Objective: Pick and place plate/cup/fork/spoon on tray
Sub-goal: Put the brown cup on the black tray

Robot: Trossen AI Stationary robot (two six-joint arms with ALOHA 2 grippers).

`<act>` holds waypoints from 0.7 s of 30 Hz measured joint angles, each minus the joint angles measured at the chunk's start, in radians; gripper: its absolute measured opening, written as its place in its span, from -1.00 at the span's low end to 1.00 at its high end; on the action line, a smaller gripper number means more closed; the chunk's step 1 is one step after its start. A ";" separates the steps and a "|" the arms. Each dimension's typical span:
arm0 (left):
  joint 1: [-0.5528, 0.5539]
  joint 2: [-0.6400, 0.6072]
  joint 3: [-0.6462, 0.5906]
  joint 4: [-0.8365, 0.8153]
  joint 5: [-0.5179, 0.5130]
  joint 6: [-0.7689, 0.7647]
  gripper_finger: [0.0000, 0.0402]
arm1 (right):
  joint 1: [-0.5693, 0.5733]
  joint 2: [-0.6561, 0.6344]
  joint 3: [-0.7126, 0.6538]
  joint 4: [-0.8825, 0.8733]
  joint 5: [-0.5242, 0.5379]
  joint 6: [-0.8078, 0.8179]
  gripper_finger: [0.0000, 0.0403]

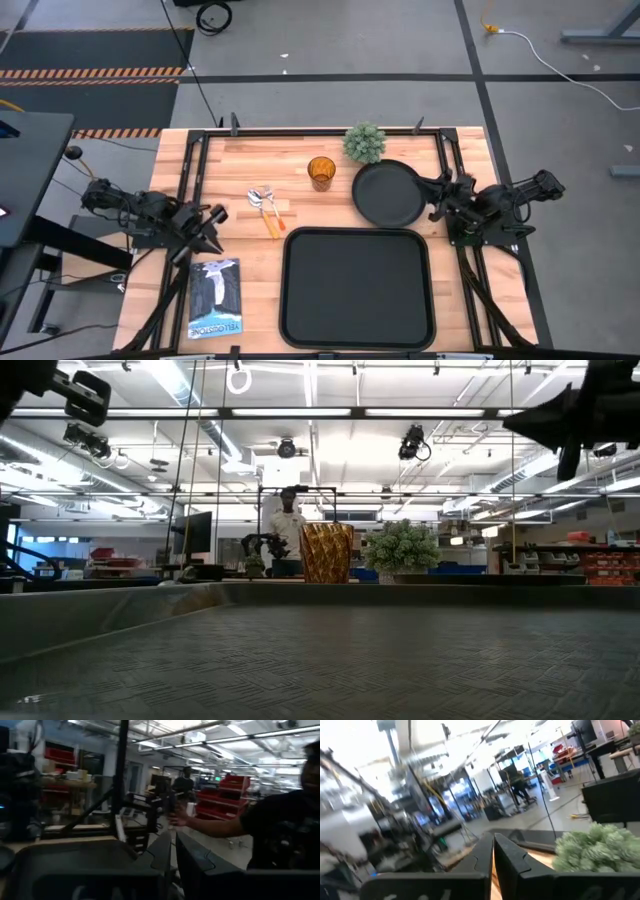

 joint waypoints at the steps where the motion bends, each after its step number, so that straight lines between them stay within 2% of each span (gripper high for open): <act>1: 0.000 0.000 0.000 0.001 -0.034 0.017 -0.82 | 0.000 0.000 0.000 0.022 0.000 0.002 -0.89; 5: 0.000 0.033 0.000 0.009 -0.244 0.029 -0.79 | 0.000 0.000 0.000 0.073 -0.012 0.003 -0.89; 7: 0.001 0.080 0.000 0.045 -0.312 0.050 -0.74 | 0.000 0.000 0.000 0.073 -0.020 0.001 -0.89; 13: 0.002 0.305 0.000 0.292 -0.492 0.103 -0.57 | -0.002 0.000 0.000 0.071 -0.026 -0.002 -0.89; 16: 0.002 0.423 0.000 0.430 -0.613 0.141 -0.54 | -0.018 0.000 0.000 0.071 -0.025 -0.031 -0.89; 19: 0.012 0.532 0.000 0.546 -0.732 0.212 -0.54 | -0.047 0.000 0.000 0.070 0.021 -0.059 -0.91; 21: 0.029 0.590 0.000 0.609 -0.751 0.251 -0.53 | -0.068 0.000 0.000 0.070 0.038 -0.078 -0.93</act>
